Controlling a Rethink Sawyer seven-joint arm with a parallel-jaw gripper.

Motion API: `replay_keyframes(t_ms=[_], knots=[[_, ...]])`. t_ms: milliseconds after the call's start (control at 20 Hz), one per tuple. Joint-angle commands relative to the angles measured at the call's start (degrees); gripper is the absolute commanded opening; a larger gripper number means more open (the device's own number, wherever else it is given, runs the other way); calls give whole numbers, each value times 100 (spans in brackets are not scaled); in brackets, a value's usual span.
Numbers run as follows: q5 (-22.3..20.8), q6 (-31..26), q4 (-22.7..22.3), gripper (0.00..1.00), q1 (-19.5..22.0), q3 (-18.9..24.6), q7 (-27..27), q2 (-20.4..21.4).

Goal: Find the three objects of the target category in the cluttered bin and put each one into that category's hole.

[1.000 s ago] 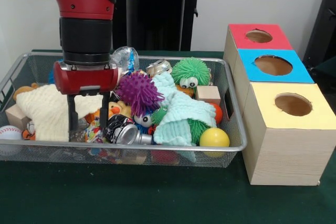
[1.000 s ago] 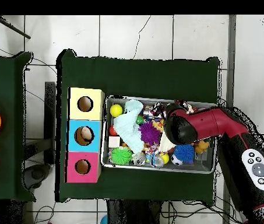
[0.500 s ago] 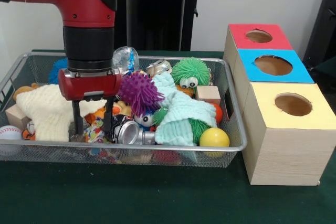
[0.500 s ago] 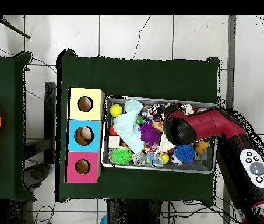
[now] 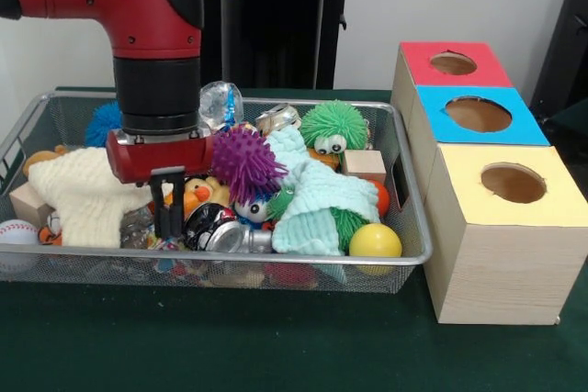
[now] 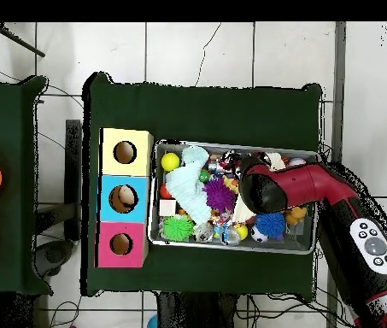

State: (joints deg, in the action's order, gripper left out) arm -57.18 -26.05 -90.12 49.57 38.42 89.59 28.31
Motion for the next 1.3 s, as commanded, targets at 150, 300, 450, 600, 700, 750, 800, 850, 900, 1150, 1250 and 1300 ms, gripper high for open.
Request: replay_keyframes(t_ms=[150, 300, 450, 600, 700, 750, 800, 850, 900, 1150, 1250, 1300], knots=[[152, -297, -237, 0, -108, 31, -619, 200], [551, -600, -574, 0, -107, 141, -548, 741], [1168, -1078, -917, 0, -140, 254, -504, 1412], [1715, -1602, -1116, 0, -204, 303, -642, 1976], [1972, -1793, -1199, 0, -212, 320, -710, 2203], [2021, -1842, -1189, 0, -246, 307, -733, 2250], [2059, -1842, -1205, 0, -254, 297, -736, 2285], [2073, -1817, -1225, 0, -258, 286, -732, 2296], [2087, -1791, -1245, 0, -263, 275, -727, 2307], [1305, -1098, -1074, 0, -491, -233, -394, 1711], [956, -822, -934, 0, -576, -381, -340, 1492], [869, -807, -881, 0, -605, -422, -349, 1462]])
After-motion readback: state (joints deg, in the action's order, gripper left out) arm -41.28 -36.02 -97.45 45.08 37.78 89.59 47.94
